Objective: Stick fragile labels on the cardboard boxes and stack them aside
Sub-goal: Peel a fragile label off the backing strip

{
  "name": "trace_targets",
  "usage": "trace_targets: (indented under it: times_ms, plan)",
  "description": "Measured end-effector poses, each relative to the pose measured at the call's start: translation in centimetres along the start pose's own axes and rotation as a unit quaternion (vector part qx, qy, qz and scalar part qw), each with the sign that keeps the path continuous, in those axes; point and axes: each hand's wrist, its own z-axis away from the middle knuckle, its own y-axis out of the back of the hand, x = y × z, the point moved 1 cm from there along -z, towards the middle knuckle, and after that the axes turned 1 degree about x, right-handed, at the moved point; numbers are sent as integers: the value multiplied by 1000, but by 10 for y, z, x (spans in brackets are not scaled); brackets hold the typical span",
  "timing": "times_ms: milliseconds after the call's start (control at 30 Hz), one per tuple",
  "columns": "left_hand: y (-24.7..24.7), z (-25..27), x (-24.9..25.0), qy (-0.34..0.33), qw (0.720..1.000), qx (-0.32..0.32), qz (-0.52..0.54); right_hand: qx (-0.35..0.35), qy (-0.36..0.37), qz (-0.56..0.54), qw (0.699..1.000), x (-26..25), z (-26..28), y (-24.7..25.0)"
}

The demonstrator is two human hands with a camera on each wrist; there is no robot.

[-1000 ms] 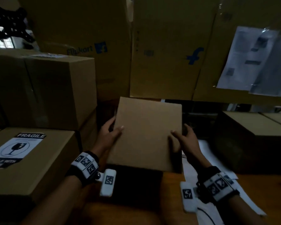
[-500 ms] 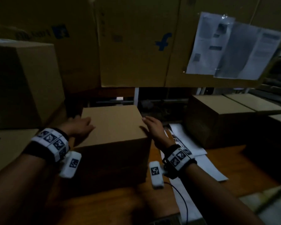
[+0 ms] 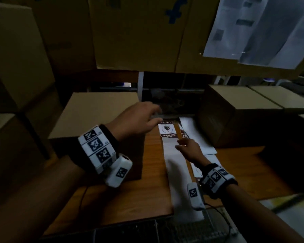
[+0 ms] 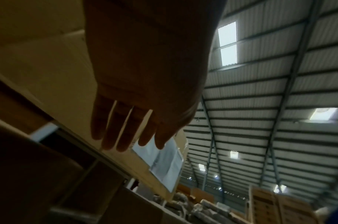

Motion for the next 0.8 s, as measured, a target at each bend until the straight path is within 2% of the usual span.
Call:
trace_targets:
  times_ms: [100,167,300,400,500,567,700,800]
  plan:
    - [-38,-10,40,4,998,7,56,-67,60,123,988,22,-13,-2]
    - [-76,-18,52,39,997,-21,59,-114,94,172,974,36,-24,-4]
    - [-159,-28,39,182,974,-122,51,-188,167,225,942,58,-42,-15]
    - [-202,-22,28,276,944,-157,95,-226,220,255,914,74,-44,-25]
    - [-231,-11,12,351,917,-130,136,-207,270,292,894,86,-36,-34]
    - [-244,-10,-3,399,899,-90,159,-234,285,283,885,87,-33,-37]
    - [-253,-23,-17,470,850,8,236,-299,265,185,898,79,-34,-30]
    - [-260,-39,-22,479,836,21,268,-277,253,137,917,74,-45,-26]
